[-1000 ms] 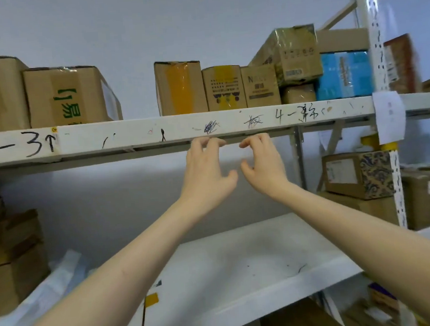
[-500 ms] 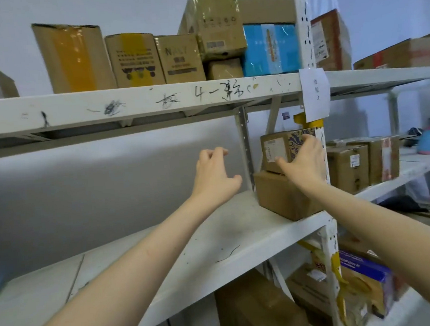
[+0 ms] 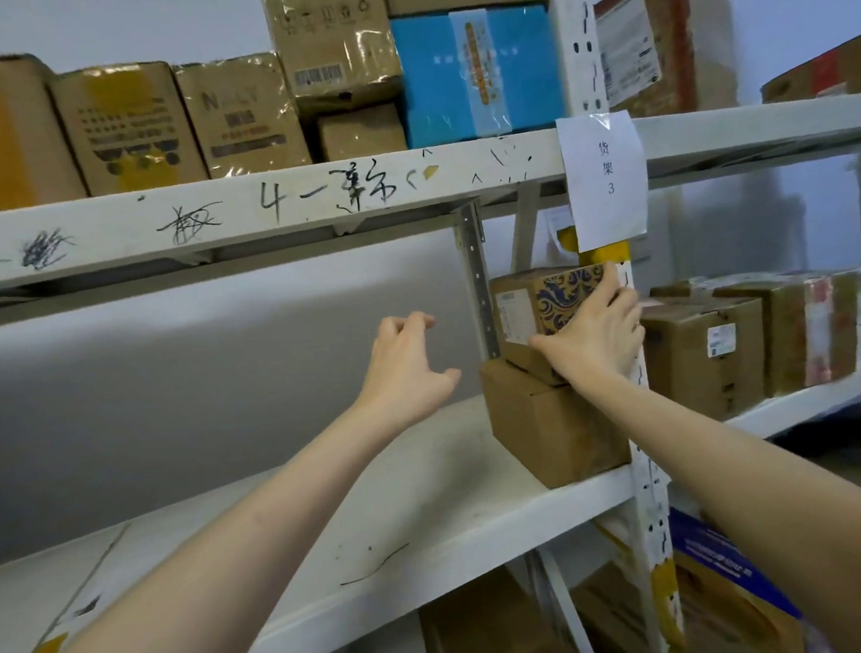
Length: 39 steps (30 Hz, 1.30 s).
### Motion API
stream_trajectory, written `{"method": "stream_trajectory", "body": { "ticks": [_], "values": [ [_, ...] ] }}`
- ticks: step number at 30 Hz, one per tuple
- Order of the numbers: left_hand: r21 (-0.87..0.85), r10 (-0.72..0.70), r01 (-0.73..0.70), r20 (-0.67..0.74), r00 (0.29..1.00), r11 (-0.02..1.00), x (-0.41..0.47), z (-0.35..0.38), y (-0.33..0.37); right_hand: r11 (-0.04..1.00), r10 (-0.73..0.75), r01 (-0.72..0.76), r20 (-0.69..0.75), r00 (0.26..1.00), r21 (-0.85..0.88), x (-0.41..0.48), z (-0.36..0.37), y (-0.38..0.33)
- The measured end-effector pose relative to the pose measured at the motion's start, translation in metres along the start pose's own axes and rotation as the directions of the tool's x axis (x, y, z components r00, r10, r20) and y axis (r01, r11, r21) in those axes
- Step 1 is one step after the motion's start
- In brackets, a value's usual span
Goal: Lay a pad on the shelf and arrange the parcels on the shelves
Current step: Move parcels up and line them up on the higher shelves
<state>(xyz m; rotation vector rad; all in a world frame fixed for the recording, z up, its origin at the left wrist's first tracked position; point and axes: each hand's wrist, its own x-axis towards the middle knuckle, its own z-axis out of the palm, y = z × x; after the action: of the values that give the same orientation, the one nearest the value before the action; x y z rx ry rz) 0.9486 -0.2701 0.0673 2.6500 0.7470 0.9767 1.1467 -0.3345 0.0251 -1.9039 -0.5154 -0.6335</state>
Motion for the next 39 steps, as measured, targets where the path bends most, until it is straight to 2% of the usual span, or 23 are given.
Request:
{"method": "stream_trajectory", "body": {
  "ticks": [6,11,14,17,19,23,25,28,29,31,33,34,36,38,39],
  "values": [
    [0.046,0.027,-0.028,0.011,1.000,0.999,0.007,-0.006,0.001,0.936,-0.255,0.259,-0.048,0.966,0.239,-0.010,-0.011,-0.022],
    [0.075,0.047,-0.042,-0.068,0.997,0.996,0.005,-0.042,-0.004,0.810,-0.424,0.319,0.117,0.898,0.493,-0.022,-0.027,-0.048],
    [0.031,0.011,-0.012,0.002,1.000,0.999,-0.005,-0.074,-0.010,0.714,-0.580,0.285,0.313,0.752,0.640,-0.033,-0.039,-0.063],
    [-0.040,-0.010,0.023,0.286,0.958,0.999,-0.029,-0.108,-0.017,0.657,-0.663,0.169,0.456,0.595,0.735,-0.051,-0.053,-0.088],
    [-0.086,-0.026,0.063,0.380,0.924,0.994,-0.047,-0.127,-0.022,0.621,-0.699,0.100,0.492,0.518,0.777,-0.063,-0.060,-0.105],
    [-0.234,-0.045,0.121,0.305,0.951,0.965,-0.092,-0.182,-0.046,0.579,-0.749,-0.013,0.538,0.387,0.815,-0.097,-0.073,-0.151],
    [-0.276,-0.071,0.138,0.240,0.968,0.951,-0.118,-0.212,-0.063,0.591,-0.774,-0.012,0.571,0.274,0.807,-0.115,-0.082,-0.181],
    [-0.291,-0.088,0.156,0.234,0.968,0.944,-0.148,-0.249,-0.088,0.651,-0.758,0.035,0.645,0.098,0.759,-0.137,-0.092,-0.219],
    [-0.299,-0.102,0.170,0.228,0.968,0.939,-0.159,-0.263,-0.097,0.649,-0.759,0.029,0.645,0.093,0.760,-0.147,-0.096,-0.234],
    [-0.262,-0.132,0.167,0.146,0.981,0.951,-0.180,-0.287,-0.107,0.609,-0.779,-0.033,0.605,0.163,0.793,-0.164,-0.100,-0.260],
    [-0.062,-0.110,0.104,-0.112,0.987,0.993,-0.195,-0.307,-0.114,0.543,-0.785,-0.143,0.561,0.264,0.827,-0.182,-0.102,-0.283],
    [0.045,-0.076,0.092,-0.285,0.956,0.995,-0.202,-0.316,-0.115,0.497,-0.782,-0.203,0.537,0.317,0.844,-0.190,-0.102,-0.293],
    [0.191,0.040,0.086,-0.575,0.817,0.978,-0.215,-0.334,-0.120,0.382,-0.751,-0.320,0.493,0.439,0.867,-0.204,-0.100,-0.314],
    [0.281,0.144,0.084,-0.699,0.701,0.956,-0.223,-0.350,-0.129,0.278,-0.684,-0.368,0.451,0.573,0.888,-0.214,-0.102,-0.336],
    [0.286,0.158,0.078,-0.714,0.682,0.955,-0.224,-0.358,-0.135,0.242,-0.647,-0.351,0.420,0.636,0.905,-0.217,-0.104,-0.350]
  ]
}}
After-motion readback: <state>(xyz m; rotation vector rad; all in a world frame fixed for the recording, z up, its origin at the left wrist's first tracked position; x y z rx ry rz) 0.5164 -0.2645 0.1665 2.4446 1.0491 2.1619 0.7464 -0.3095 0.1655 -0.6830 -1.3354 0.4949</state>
